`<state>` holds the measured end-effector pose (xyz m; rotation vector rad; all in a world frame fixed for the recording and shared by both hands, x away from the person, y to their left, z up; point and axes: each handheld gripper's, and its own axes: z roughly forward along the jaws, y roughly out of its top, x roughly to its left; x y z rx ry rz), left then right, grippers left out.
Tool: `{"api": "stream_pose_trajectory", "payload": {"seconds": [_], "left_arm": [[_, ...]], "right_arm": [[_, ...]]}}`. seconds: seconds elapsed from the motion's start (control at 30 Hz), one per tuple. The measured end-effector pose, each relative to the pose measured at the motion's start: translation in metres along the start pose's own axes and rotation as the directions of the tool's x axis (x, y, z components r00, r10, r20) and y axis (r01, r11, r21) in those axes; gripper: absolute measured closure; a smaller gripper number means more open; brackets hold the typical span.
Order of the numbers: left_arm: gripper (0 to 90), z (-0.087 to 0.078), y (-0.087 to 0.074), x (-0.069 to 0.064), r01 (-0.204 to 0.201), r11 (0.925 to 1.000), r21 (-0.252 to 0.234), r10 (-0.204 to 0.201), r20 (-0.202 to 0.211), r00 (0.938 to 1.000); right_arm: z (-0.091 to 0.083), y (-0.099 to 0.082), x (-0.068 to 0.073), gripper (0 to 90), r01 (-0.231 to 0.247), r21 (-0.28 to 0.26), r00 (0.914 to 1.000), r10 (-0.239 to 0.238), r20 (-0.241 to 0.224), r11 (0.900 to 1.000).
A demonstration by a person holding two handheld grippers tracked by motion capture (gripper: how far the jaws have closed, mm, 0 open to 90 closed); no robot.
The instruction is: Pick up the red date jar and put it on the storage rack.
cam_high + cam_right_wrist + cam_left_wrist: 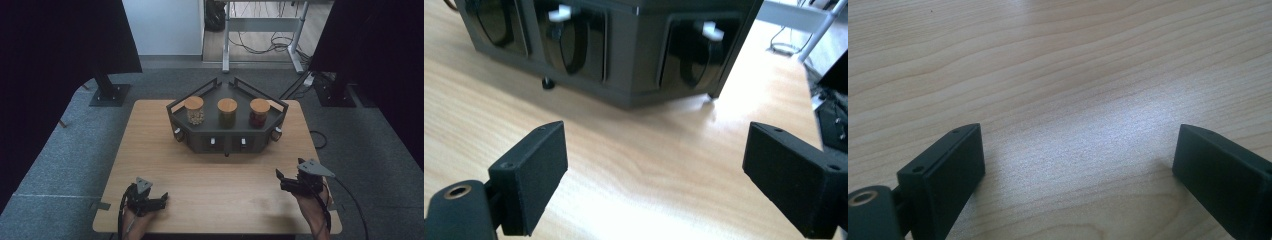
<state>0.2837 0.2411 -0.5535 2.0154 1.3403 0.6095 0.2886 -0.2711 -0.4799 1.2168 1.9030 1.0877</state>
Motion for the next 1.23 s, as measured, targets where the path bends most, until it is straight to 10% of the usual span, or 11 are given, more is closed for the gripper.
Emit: {"api": "stream_pose_trajectory", "payload": {"seconds": [1.23], "left_arm": [[6.3,0.000,0.000,-0.001,0.002,1.0000,0.001,-0.002,-0.003,1.0000]], "right_arm": [[0.032,-0.076,0.009,9.8,-0.069,0.208,0.9973,0.073,-0.009,0.9757]]}}
